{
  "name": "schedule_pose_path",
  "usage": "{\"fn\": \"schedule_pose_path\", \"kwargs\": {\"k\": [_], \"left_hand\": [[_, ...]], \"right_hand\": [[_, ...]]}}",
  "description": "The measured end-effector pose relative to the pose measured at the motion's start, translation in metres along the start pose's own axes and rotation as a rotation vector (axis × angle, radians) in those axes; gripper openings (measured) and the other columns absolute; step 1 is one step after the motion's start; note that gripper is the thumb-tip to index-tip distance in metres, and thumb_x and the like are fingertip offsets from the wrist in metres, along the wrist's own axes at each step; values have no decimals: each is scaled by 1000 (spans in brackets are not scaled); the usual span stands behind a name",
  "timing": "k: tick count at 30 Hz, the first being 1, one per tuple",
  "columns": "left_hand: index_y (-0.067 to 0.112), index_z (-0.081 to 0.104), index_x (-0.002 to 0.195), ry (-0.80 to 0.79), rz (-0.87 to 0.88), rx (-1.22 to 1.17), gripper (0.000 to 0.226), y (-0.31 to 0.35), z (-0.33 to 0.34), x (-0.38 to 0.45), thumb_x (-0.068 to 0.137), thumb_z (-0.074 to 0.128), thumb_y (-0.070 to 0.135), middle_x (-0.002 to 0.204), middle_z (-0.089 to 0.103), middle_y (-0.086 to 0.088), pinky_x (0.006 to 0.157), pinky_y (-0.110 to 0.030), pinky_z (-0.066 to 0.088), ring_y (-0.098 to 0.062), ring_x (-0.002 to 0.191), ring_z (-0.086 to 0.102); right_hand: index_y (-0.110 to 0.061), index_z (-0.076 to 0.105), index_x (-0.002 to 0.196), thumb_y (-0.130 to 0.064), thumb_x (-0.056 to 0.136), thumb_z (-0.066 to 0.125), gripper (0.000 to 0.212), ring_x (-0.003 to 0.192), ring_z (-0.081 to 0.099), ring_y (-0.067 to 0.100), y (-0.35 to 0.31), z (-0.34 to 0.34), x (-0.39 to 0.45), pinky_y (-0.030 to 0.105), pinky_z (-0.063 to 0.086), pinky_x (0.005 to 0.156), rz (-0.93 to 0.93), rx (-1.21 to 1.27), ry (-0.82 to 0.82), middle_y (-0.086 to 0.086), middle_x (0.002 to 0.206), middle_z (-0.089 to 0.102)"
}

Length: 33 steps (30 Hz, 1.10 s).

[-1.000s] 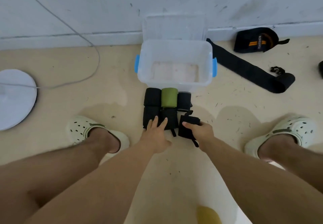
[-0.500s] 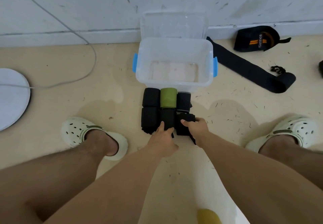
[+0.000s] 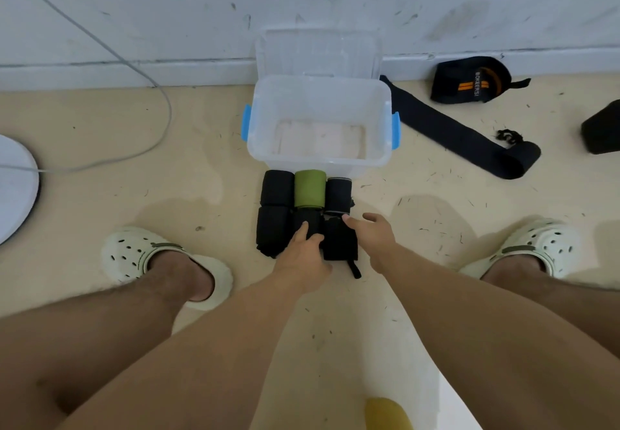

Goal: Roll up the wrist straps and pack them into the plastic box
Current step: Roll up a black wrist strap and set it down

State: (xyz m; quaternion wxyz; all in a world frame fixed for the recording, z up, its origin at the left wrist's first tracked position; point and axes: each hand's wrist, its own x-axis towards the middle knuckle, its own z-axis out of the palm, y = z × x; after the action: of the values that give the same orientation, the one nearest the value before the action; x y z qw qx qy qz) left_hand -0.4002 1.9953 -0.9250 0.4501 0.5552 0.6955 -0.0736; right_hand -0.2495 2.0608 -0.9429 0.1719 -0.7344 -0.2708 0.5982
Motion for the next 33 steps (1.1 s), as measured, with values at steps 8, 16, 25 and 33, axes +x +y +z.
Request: {"fn": "schedule_pose_path", "kwargs": {"k": [8, 16, 25, 33], "left_hand": [[22, 44, 155, 84, 137, -170, 61, 62, -25, -2, 100, 67, 27, 174, 11, 0, 120, -36, 34, -19, 156, 27], [21, 39, 157, 180, 335, -134, 63, 148, -91, -28, 101, 65, 30, 172, 17, -1, 120, -33, 27, -20, 155, 28], [16, 41, 155, 132, 472, 171, 60, 251, -161, 33, 99, 63, 21, 157, 40, -7, 104, -41, 47, -29, 131, 53], [14, 31, 160, 84, 371, 134, 66, 258, -142, 146, 101, 60, 17, 159, 38, -8, 111, -38, 42, -27, 142, 43]], "right_hand": [[-17, 48, 146, -36, 97, 71, 57, 114, 55, 23, -32, -39, -21, 34, 44, 98, -98, -161, 65, 7, 142, 56], [-18, 54, 141, -32, 95, 74, 52, 118, 62, 24, -154, -118, -64, 34, 50, 97, -394, -842, 3, 6, 134, 64], [-19, 62, 134, -29, 100, 65, 36, 102, 59, 21, -244, -178, -7, 30, 43, 80, -553, -1276, 12, -4, 107, 58], [-18, 49, 150, -25, 99, 66, 54, 128, 57, 28, -240, -172, 138, 35, 49, 98, -417, -1266, 13, 7, 143, 59]]}}
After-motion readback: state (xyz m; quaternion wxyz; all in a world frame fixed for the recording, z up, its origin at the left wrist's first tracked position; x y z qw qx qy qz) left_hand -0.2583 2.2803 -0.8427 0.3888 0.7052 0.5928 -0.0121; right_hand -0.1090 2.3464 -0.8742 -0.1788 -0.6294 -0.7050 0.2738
